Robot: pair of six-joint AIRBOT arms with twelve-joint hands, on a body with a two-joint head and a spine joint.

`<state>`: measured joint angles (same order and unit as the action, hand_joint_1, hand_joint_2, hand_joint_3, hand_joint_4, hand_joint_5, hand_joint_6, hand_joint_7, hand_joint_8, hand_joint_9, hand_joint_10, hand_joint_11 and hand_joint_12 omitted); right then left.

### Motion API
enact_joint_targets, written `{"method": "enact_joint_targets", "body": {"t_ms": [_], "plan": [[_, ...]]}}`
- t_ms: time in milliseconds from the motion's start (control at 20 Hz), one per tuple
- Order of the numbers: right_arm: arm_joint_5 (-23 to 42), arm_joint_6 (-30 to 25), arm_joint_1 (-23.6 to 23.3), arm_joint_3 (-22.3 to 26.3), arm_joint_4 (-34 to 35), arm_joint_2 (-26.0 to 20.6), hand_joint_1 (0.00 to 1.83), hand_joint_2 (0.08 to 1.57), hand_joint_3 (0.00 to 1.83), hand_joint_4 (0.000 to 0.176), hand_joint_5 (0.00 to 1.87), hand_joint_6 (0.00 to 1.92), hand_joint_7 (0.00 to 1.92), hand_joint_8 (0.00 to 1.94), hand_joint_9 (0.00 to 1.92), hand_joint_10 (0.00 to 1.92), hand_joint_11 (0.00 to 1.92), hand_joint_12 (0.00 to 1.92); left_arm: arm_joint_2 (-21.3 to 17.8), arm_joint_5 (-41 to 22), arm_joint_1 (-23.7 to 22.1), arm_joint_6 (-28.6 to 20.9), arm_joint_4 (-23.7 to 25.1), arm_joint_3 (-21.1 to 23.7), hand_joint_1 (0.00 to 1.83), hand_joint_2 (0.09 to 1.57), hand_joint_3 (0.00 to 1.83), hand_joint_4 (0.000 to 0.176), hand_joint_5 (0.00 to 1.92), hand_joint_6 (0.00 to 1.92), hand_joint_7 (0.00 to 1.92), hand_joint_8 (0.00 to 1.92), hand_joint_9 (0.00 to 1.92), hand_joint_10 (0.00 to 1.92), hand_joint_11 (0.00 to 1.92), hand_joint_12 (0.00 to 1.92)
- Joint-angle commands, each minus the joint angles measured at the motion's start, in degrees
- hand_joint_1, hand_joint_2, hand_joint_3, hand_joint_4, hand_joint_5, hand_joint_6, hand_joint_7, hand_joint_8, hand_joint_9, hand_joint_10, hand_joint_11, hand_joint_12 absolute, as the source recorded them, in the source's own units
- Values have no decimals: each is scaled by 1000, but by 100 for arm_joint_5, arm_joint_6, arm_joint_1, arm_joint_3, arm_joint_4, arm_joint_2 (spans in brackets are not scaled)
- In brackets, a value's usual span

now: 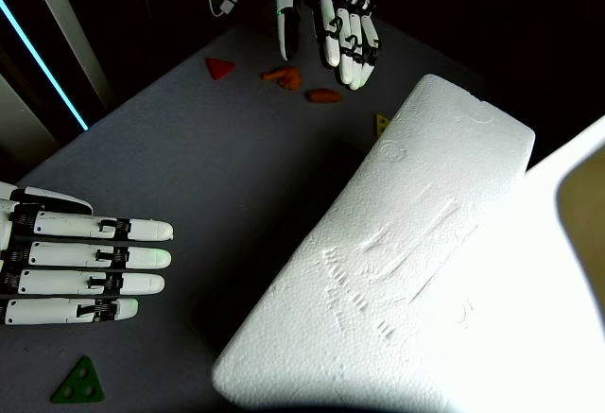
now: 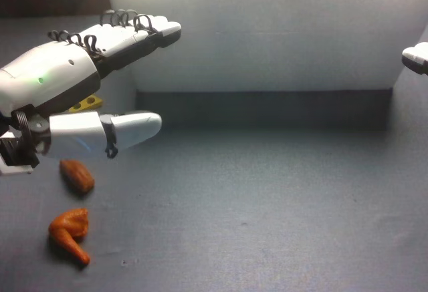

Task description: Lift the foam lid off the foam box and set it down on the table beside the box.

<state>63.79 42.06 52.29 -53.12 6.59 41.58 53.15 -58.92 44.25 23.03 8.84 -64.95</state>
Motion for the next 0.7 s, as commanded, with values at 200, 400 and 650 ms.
{"method": "enact_joint_targets", "body": {"t_ms": [200, 400, 650], "plan": [[684, 35, -101, -21, 149, -51, 500, 1277, 17, 0, 0, 0, 0, 0, 0, 0, 10, 8, -168, -758, -40, -13, -140, 77, 174, 1294, 14, 50, 1, 0, 0, 0, 0, 0, 0, 0], [788, 71, -100, -28, 225, -62, 614, 1277, 8, 0, 0, 0, 0, 0, 0, 0, 0, 0, -279, -881, 37, 96, -240, 149, 184, 1298, 8, 39, 0, 0, 0, 0, 0, 0, 0, 0], [1012, 176, -141, -63, 455, -82, 612, 1278, 2, 0, 0, 0, 0, 0, 0, 0, 9, 4, -357, -1113, 10, 319, -533, 135, 245, 1271, 0, 40, 36, 10, 0, 0, 0, 0, 0, 0]]}}
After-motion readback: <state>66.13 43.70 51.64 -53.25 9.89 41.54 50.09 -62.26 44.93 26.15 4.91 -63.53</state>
